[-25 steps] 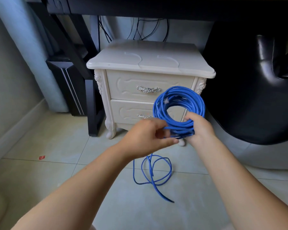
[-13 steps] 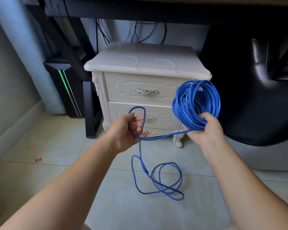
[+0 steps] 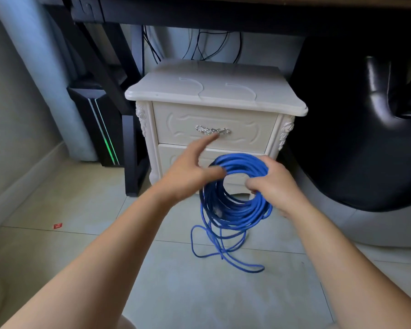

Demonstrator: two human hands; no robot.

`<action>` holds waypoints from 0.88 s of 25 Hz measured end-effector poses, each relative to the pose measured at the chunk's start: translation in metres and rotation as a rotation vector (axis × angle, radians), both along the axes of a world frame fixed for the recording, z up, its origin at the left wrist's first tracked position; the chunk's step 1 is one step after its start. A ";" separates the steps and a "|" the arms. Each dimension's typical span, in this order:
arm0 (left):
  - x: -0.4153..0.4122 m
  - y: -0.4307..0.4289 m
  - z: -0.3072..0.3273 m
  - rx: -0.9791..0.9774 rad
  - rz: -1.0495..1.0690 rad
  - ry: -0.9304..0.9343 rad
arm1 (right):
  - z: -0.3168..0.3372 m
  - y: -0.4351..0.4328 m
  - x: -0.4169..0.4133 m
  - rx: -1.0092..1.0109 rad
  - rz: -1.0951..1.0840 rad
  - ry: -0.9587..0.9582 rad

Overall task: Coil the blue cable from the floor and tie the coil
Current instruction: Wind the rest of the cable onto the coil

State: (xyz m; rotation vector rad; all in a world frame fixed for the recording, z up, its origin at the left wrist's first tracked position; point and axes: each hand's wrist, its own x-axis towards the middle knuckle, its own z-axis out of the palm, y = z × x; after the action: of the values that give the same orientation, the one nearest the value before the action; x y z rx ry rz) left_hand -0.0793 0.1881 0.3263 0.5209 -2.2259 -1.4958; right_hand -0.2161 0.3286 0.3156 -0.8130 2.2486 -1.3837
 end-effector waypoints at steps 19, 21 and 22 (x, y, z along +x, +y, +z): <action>-0.014 0.025 0.001 0.372 0.460 0.124 | -0.016 -0.008 0.018 -0.477 -0.050 -0.479; -0.015 0.025 0.002 0.456 0.518 0.165 | -0.019 -0.010 0.024 -0.530 -0.060 -0.570; -0.015 0.024 0.002 0.514 0.540 0.187 | -0.020 -0.011 0.027 -0.545 -0.063 -0.628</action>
State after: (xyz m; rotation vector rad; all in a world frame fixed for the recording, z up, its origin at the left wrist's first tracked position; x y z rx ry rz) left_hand -0.0939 0.2125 0.3280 0.9950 -1.3887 -1.7058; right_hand -0.1891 0.3173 0.2956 -0.3666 1.4480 -1.9811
